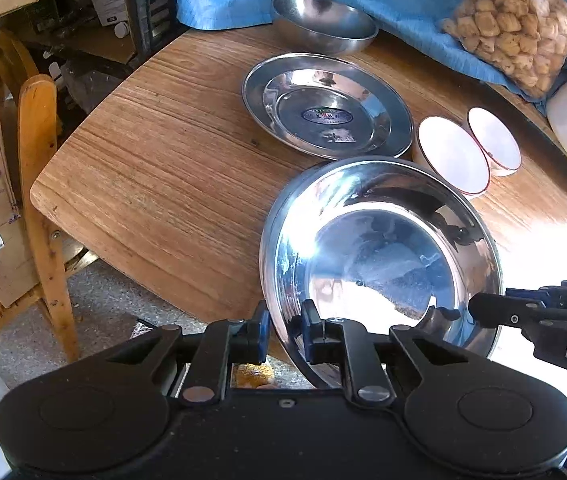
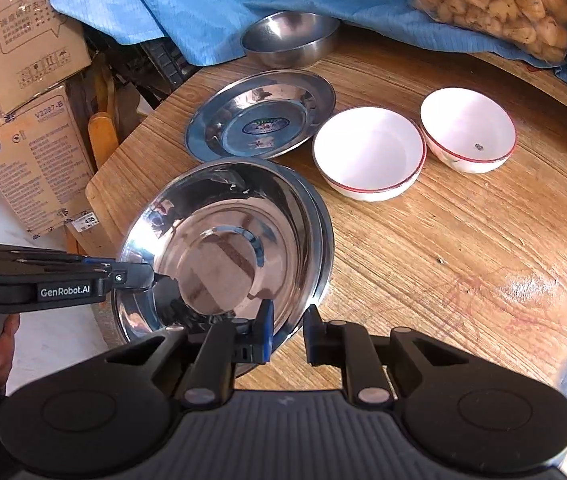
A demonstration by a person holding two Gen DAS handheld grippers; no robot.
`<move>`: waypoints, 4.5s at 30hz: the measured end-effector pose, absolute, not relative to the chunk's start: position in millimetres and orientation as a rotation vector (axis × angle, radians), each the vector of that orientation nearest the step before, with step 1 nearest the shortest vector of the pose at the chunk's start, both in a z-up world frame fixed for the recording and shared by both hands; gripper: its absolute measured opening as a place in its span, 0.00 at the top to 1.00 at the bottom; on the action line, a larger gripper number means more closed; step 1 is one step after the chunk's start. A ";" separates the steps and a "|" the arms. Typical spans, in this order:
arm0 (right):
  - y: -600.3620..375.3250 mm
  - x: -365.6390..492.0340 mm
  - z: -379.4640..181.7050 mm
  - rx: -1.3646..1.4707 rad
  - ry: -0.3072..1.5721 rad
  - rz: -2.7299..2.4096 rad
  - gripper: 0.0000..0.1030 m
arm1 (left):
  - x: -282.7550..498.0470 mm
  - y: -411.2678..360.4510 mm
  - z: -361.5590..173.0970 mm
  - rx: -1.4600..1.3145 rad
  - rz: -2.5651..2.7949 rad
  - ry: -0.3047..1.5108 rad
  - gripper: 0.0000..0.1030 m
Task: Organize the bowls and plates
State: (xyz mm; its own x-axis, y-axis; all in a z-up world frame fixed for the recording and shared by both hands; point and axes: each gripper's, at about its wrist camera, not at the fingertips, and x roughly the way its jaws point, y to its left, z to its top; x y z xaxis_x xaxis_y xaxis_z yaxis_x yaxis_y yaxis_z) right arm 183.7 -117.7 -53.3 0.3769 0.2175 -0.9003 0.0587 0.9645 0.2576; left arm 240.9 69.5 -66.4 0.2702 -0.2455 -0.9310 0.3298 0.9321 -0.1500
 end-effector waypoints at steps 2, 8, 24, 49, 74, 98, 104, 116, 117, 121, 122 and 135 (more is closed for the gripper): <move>-116.5 183.9 -53.1 0.258 1.192 0.096 0.83 | 242.1 66.4 -65.4 0.096 -0.391 1.247 0.81; -116.8 187.4 -54.3 0.261 1.201 0.079 0.83 | 245.5 62.7 -65.0 0.112 -0.391 1.249 0.80; -116.8 195.5 -58.6 0.260 1.210 0.060 0.75 | 253.8 63.0 -68.9 0.075 -0.371 1.249 0.63; -145.3 228.0 -43.4 0.272 1.074 -0.109 0.00 | 339.5 85.9 -68.5 -0.134 -0.241 1.103 0.01; -132.0 358.0 -64.3 -0.066 1.105 -0.146 0.00 | 395.1 71.4 -101.3 -0.193 -0.276 1.189 0.01; -128.6 375.8 -81.7 -0.010 1.076 -0.081 0.16 | 396.6 72.0 -99.7 -0.253 -0.350 1.223 0.15; -137.1 370.6 -85.0 0.099 1.081 -0.067 0.34 | 394.8 69.2 -99.4 -0.251 -0.394 1.238 0.38; -156.5 378.1 -93.6 0.368 1.071 0.009 0.80 | 401.2 78.9 -99.3 -0.299 -0.361 1.208 0.85; -157.9 379.0 -94.1 0.382 1.063 0.012 0.83 | 401.5 80.1 -99.1 -0.303 -0.349 1.208 0.85; -162.4 384.5 -93.3 0.452 1.034 0.032 0.88 | 401.3 90.8 -94.0 -0.350 -0.313 1.186 0.85; -162.0 386.8 -92.3 0.462 1.031 0.040 0.88 | 402.3 93.0 -92.3 -0.357 -0.303 1.178 0.85; -148.9 384.5 -85.9 0.532 1.015 0.133 0.88 | 392.2 119.7 -71.6 -0.389 -0.238 1.124 0.85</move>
